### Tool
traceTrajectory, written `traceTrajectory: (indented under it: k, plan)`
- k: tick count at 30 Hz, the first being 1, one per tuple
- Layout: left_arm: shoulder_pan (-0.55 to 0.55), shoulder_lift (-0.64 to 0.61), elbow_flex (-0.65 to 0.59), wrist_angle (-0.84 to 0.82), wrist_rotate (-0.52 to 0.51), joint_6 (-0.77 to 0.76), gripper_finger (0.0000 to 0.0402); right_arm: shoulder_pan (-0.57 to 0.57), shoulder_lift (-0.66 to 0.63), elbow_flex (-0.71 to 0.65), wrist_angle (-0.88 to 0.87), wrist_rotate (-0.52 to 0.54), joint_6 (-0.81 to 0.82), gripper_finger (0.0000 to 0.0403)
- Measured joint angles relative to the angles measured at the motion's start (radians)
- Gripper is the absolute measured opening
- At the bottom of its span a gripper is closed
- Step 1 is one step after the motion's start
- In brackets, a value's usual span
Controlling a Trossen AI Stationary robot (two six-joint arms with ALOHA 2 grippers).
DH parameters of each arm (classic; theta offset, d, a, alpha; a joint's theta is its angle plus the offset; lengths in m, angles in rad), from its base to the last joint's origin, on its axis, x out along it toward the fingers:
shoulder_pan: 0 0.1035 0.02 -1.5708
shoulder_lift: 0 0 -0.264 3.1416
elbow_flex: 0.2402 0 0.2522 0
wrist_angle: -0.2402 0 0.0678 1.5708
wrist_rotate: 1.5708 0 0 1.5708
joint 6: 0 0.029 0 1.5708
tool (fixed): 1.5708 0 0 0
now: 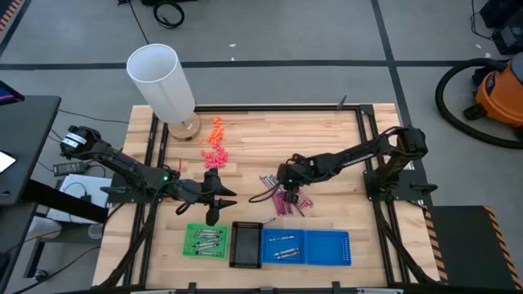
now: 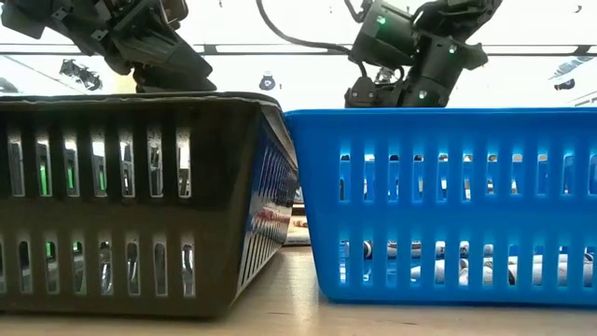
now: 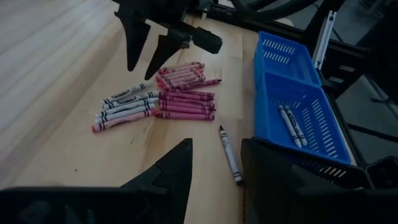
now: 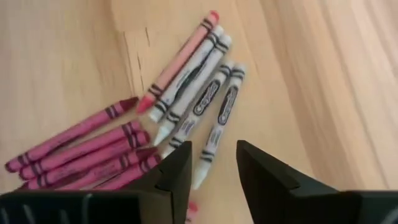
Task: Sort crayons
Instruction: Put the white crayon into the left blue bin
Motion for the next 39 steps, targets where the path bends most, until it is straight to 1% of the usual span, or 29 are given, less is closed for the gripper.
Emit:
traceTrajectory:
  k: [3,6,10,15,20,25,34,39]
  plan:
    - [0.0,0.0,0.0,-0.004,0.0,0.0,0.0146,0.0,0.0,-0.018,0.067,0.011,-0.008,0.0161]
    - [0.0,0.0,0.0,-0.005,0.0,-0.001,0.0146,0.0,0.0,-0.035,0.078,0.043,-0.007,0.0182]
    - [0.0,0.0,0.0,-0.005,0.0,-0.001,0.0146,0.0,0.0,-0.077,0.136,0.064,-0.011,0.0196]
    - [0.0,0.0,0.0,-0.005,0.0,-0.001,0.0146,0.0,0.0,-0.13,0.221,0.064,-0.02,0.0195]
    - [0.0,0.0,0.0,-0.005,0.0,-0.001,0.0146,0.0,0.0,-0.162,0.26,0.093,-0.037,0.0195]
    - [0.0,0.0,0.0,-0.005,0.0,-0.001,0.0146,0.0,0.0,-0.205,0.363,0.088,-0.056,0.0195]
    - [0.0,0.0,0.0,-0.005,0.0,-0.001,0.0146,-0.001,0.0,-0.209,0.377,0.107,-0.061,0.0194]
    - [0.0,0.0,0.0,-0.005,0.0,0.0,0.0146,0.0,0.0,-0.209,0.363,0.106,-0.049,0.0185]
